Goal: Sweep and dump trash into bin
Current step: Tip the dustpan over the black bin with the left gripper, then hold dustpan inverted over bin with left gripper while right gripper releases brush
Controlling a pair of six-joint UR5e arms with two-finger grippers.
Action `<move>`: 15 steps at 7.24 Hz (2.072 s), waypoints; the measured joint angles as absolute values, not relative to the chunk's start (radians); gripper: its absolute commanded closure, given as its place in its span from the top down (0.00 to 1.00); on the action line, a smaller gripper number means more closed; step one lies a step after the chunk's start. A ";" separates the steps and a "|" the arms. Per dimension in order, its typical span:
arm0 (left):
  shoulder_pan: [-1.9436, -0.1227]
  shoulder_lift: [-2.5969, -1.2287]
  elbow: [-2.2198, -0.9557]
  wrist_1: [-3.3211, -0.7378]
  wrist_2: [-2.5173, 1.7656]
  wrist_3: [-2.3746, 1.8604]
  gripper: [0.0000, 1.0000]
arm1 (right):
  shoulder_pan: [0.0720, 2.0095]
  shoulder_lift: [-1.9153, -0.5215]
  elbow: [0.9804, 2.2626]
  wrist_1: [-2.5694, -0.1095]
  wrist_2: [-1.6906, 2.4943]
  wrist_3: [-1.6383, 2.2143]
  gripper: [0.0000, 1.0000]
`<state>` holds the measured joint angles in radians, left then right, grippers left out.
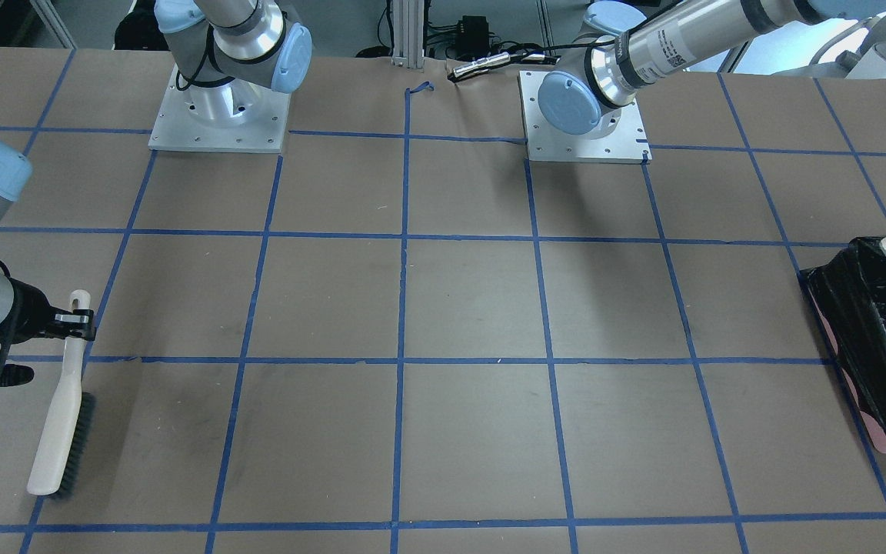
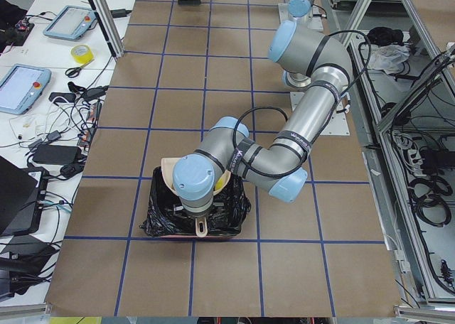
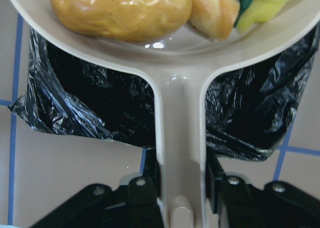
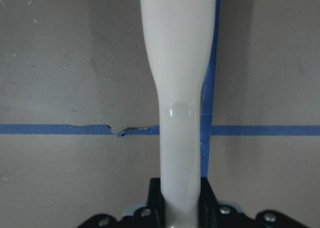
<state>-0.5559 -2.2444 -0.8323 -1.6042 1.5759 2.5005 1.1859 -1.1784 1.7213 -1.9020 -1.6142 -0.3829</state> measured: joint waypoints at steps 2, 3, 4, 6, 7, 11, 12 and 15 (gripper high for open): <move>-0.564 -2.269 -0.817 -1.511 1.635 2.577 0.00 | 1.185 -1.176 1.718 -1.903 -1.612 -0.394 1.00; -0.570 -2.270 -0.816 -1.478 1.651 2.611 0.00 | 1.185 -1.179 1.713 -1.900 -1.613 -0.398 1.00; -0.585 -2.264 -0.819 -1.452 1.674 2.630 0.00 | 1.186 -1.195 1.707 -1.891 -1.615 -0.398 1.00; -0.637 -2.246 -0.826 -1.397 1.736 2.631 0.00 | 1.186 -1.313 1.697 -1.803 -1.614 -0.403 1.00; -0.652 -2.242 -0.831 -1.362 1.762 2.624 0.00 | 1.186 -1.396 1.688 -1.722 -1.614 -0.406 1.00; -0.668 -2.221 -0.908 -1.202 1.791 2.646 0.00 | 1.187 -1.534 1.575 -1.498 -1.615 -0.395 1.00; -0.669 -2.213 -0.937 -1.155 1.791 2.665 0.00 | 1.188 -1.533 1.569 -1.496 -1.611 -0.393 1.00; -0.678 -2.194 -0.990 -1.022 1.804 2.698 0.00 | 1.218 -1.580 1.560 -1.485 -1.591 -0.317 1.00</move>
